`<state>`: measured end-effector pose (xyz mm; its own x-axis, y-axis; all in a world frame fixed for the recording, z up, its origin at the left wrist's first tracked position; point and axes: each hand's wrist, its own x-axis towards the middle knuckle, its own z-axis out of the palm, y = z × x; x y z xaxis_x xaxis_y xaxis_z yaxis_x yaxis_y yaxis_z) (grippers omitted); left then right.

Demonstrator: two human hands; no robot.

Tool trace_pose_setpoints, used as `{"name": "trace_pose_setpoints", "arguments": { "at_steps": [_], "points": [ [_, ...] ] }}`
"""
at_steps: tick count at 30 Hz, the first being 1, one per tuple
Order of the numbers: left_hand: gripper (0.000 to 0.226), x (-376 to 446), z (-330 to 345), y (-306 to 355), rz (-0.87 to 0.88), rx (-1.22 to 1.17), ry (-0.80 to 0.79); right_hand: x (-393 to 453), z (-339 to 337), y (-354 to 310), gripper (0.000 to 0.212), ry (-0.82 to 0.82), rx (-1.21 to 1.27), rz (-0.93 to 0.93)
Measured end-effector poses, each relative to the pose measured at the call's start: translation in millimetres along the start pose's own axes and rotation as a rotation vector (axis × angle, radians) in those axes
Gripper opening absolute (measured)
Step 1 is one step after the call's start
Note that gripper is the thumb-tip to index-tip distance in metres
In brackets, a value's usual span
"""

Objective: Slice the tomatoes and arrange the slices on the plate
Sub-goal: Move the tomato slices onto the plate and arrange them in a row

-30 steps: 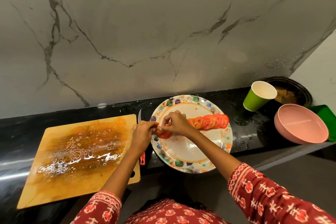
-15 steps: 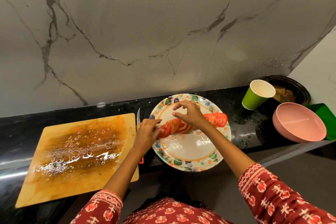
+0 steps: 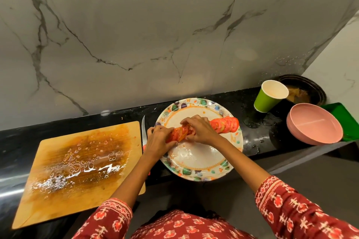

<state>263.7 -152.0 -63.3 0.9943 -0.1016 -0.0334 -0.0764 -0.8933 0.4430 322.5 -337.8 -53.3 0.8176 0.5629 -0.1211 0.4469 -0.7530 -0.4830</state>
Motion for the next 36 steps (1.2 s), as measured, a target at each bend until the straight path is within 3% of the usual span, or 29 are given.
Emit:
{"name": "trace_pose_setpoints", "arguments": {
  "at_steps": [11,23,28,32,36],
  "points": [
    [0.06,0,5,0,-0.02,-0.066,0.061,-8,-16,19,0.075,-0.013,0.089,0.036],
    [0.055,2,13,2,-0.023,-0.104,0.122,-9,-10,14,0.071,-0.024,0.032,-0.001],
    [0.068,4,10,3,-0.068,-0.087,0.043,-13,-16,17,0.089,-0.079,0.032,0.014],
    [0.08,12,9,9,0.0,-0.086,-0.02,-15,-11,17,0.085,-0.08,0.027,0.017],
    [0.077,25,8,30,0.067,-0.073,-0.068,-15,-13,17,0.087,-0.06,0.055,0.009]
  ]
}}
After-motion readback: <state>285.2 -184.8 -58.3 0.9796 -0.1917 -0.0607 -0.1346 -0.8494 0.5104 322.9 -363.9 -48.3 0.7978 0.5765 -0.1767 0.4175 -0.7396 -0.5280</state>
